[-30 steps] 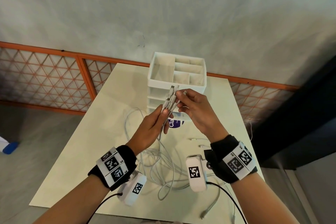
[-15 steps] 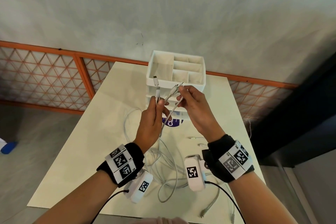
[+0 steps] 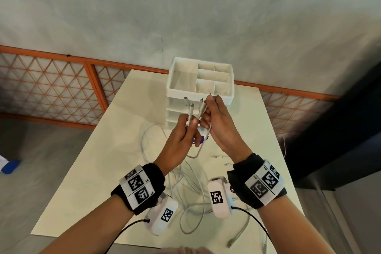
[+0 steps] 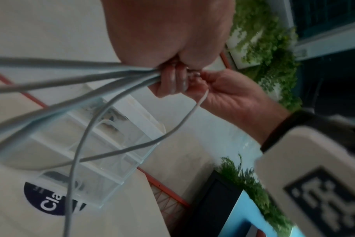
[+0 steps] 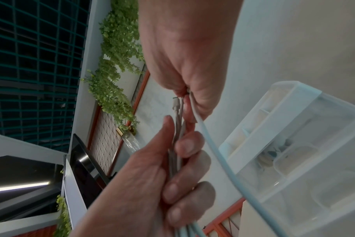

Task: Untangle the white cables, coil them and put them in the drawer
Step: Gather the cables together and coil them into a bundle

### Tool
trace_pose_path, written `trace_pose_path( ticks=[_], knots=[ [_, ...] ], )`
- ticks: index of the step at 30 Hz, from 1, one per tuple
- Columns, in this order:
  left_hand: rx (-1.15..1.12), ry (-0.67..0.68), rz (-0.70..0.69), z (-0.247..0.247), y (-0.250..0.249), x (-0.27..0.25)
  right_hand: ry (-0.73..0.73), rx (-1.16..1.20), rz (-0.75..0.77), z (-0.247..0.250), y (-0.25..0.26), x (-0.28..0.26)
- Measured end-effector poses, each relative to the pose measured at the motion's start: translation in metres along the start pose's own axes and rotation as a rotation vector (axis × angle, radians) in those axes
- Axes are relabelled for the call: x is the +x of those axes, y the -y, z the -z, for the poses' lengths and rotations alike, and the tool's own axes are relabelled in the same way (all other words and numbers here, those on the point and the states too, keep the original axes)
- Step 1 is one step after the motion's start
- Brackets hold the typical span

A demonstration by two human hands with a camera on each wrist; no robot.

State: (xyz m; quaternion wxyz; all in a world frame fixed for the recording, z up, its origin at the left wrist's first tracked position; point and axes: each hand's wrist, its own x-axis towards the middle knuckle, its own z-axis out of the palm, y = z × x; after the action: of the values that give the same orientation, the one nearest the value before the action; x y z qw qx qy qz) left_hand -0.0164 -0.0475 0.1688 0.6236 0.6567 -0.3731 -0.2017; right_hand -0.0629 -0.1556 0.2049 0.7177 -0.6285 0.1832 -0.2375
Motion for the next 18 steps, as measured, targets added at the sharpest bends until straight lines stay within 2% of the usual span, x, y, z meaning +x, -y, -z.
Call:
trace_pose_path(
  ticks=[3,9,11,14,18],
  knots=[
    [-0.046,0.041,0.035,0.003,-0.004,0.003,0.027,-0.068,0.008,0.005,0.001,0.0],
    [-0.165,0.008,0.128,-0.001,-0.005,0.003,0.034,-0.255,0.036,0.008,0.007,-0.001],
    [-0.208,0.071,0.141,0.0,-0.006,0.001,0.01,-0.284,0.048,0.01,0.009,-0.002],
    [-0.169,0.161,0.098,0.001,-0.011,-0.001,-0.045,-0.262,0.043,0.014,0.013,-0.003],
    [-0.153,0.189,0.02,0.002,-0.017,-0.003,-0.038,-0.268,0.025,0.016,0.016,-0.008]
  ],
)
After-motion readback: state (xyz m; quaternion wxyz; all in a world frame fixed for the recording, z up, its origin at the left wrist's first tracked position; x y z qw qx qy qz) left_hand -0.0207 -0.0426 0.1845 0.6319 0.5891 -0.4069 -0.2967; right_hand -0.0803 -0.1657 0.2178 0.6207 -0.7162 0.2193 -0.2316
